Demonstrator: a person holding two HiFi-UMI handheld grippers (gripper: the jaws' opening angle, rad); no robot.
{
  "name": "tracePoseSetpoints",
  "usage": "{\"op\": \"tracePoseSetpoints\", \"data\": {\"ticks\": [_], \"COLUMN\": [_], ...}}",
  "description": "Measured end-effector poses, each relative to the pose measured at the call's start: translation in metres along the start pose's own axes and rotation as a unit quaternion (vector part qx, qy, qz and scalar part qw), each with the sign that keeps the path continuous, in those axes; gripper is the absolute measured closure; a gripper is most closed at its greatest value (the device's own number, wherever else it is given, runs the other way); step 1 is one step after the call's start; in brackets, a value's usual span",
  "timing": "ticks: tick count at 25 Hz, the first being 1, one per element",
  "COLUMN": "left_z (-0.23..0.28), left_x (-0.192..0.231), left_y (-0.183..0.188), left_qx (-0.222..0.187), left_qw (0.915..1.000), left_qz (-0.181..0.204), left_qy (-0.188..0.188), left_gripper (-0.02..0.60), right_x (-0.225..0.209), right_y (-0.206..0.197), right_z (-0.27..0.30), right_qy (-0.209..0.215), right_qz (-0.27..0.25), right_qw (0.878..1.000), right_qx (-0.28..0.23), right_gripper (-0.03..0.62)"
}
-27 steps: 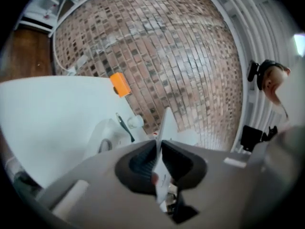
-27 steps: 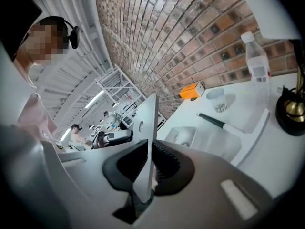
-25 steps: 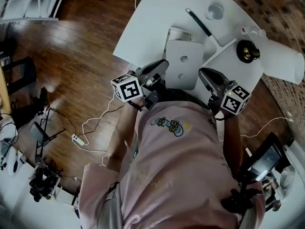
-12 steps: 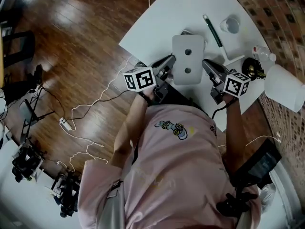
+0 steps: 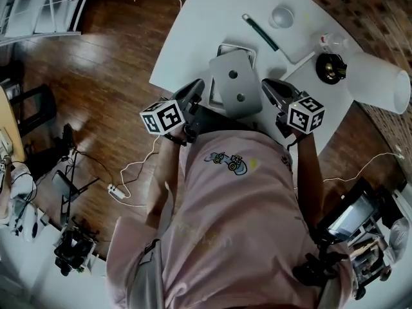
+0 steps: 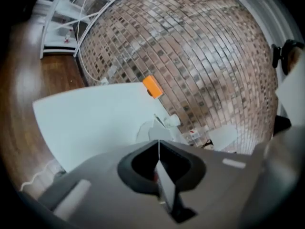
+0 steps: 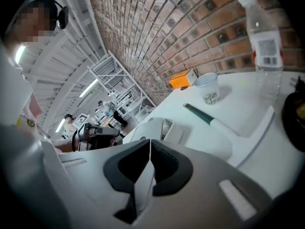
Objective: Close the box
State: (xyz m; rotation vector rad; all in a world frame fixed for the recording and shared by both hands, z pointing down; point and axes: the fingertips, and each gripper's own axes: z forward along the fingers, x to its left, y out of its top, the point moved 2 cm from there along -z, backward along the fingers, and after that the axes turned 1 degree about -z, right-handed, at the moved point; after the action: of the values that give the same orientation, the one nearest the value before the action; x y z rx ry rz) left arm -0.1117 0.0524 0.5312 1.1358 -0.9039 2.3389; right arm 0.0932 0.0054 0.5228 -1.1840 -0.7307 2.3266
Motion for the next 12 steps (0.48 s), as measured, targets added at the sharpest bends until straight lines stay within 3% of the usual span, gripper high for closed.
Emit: {"op": "tracePoseSetpoints", "data": {"ticks": [3, 5, 7, 9, 11, 12], "left_z": [0.002, 0.019, 0.043, 0.066, 0.082, 0.087], "left_x": [-0.004, -0.014, -0.023, -0.026, -0.024, -0.022], "left_y": [0.033, 0.049, 0.057, 0.054, 0.043, 0.036], "left_qx": [-0.003, 0.02, 0.057, 0.108, 0.166, 0.19], "left_qw": [0.9935, 0.9795, 0.9589, 0.932, 0.9074, 0.8999], "left_qz": [0.111, 0.199, 0.278, 0.346, 0.386, 0.392], "left_qy": [0.024, 0.023, 0.016, 0.008, -0.006, -0.015], "left_gripper": [0.572, 0.565, 0.536, 0.49, 0.443, 0.431], "right_x": [0.001, 0.008, 0.017, 0.021, 0.024, 0.026], "right_y": [-0.02, -0.047, -0.077, -0.105, -0.121, -0.124], "right_z": [-0.032, -0.045, -0.047, -0.04, -0.03, -0.026], "right_qy": [-0.006, 0.017, 0.041, 0.049, 0.056, 0.062], "right_qz": [0.018, 0.055, 0.078, 0.084, 0.102, 0.115], "right_qw": [1.0, 0.998, 0.995, 0.993, 0.99, 0.989], "right_qx": [-0.005, 0.013, 0.041, 0.07, 0.08, 0.073], "right_gripper": [0.558, 0.49, 0.434, 0.382, 0.379, 0.379]}}
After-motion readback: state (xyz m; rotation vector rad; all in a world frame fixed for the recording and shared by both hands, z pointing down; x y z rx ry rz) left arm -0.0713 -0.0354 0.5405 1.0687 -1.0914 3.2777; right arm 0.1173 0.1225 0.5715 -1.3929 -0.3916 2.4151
